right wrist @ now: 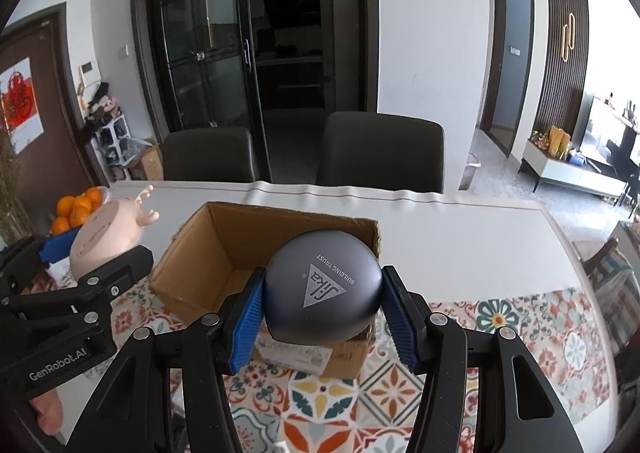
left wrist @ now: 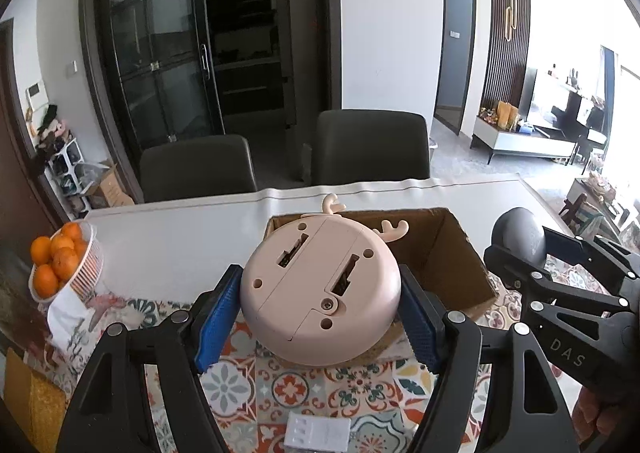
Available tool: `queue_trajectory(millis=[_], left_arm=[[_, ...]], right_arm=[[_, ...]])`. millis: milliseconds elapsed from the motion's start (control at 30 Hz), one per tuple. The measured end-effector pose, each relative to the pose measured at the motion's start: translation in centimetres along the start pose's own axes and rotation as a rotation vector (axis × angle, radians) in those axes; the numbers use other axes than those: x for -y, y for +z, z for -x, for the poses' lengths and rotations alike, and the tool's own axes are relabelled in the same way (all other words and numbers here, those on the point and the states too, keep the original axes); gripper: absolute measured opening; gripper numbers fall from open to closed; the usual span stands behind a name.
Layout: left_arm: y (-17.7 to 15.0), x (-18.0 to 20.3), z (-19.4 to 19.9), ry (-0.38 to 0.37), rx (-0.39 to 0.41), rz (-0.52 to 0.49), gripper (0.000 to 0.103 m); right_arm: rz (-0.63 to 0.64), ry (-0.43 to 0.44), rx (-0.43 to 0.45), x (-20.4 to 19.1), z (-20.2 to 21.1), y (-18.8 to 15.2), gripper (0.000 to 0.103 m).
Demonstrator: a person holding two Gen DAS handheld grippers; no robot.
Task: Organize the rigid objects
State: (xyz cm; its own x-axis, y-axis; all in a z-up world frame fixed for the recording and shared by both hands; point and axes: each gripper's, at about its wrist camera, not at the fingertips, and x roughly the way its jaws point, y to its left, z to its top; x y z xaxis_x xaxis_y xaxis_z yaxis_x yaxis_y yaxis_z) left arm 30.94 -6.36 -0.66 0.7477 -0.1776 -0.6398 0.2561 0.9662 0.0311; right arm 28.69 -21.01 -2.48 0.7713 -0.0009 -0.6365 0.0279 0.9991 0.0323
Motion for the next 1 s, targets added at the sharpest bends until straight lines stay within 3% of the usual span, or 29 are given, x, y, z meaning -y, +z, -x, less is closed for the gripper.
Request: queue_trajectory(millis=[233,667,1000], left_arm=[[1.1,-0.1,-3.1,0.022,-0.065,-0.027,0.074],[1.2,0.0,-9.4,0.039,-0.245,-0.064,0.074],[0.2,0.3,-11.8,0.018,-0.327,-0.067,0.074]], right_arm=[[0.019,0.005,-0.057,-0.2,-2.7,1.3,0.056],[0.012,0.047,-0.269,0.2,-9.3,0.7,0.056],[0.037,0.045,-0.301,0.0,-10.3,-0.1,0.056]])
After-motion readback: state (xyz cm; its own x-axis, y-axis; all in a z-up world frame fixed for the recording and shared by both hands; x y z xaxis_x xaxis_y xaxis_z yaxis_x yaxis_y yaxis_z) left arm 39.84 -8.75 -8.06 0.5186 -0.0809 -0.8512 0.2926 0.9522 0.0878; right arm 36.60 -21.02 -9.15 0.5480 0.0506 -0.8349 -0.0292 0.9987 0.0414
